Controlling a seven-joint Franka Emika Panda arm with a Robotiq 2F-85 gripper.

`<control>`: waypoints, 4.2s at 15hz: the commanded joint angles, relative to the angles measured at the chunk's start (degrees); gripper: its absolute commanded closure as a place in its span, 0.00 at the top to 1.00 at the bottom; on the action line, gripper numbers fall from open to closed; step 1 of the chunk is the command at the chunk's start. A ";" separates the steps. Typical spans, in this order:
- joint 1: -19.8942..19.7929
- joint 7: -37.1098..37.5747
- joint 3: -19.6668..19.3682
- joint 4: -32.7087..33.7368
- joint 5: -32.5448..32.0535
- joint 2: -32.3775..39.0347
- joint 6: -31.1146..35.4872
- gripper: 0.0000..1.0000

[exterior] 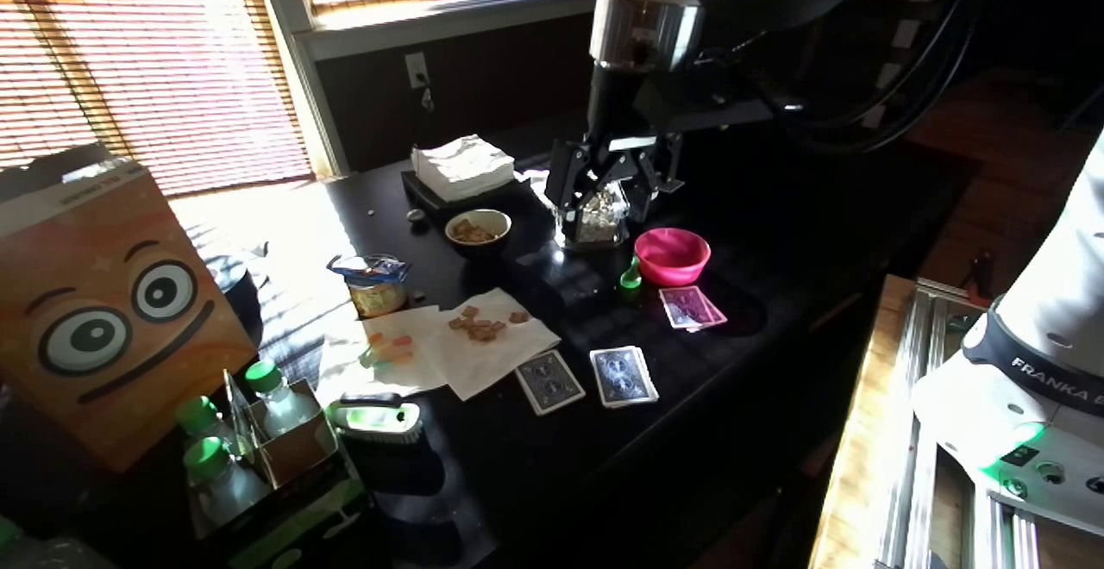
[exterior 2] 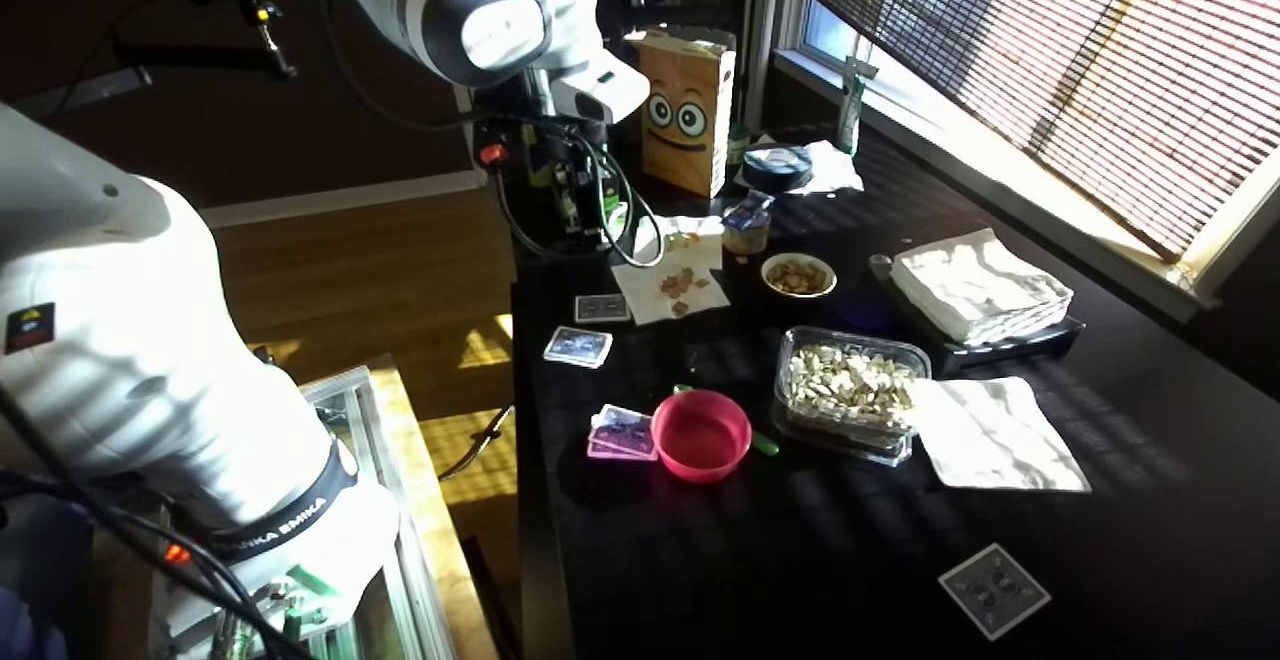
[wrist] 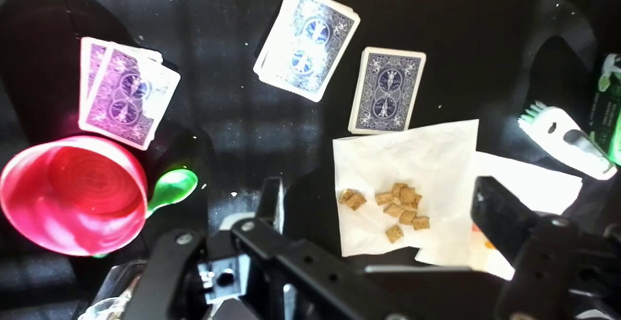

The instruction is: Use the spoon to put some of the bowl's contents on the serviette

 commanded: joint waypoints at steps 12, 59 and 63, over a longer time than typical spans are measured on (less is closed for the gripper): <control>5.54 -8.78 -3.92 3.65 6.09 12.88 7.31 1.00; 16.51 0.93 -18.29 31.66 -7.00 50.58 10.72 0.00; 16.76 2.48 -20.03 32.00 -7.42 50.62 9.26 0.00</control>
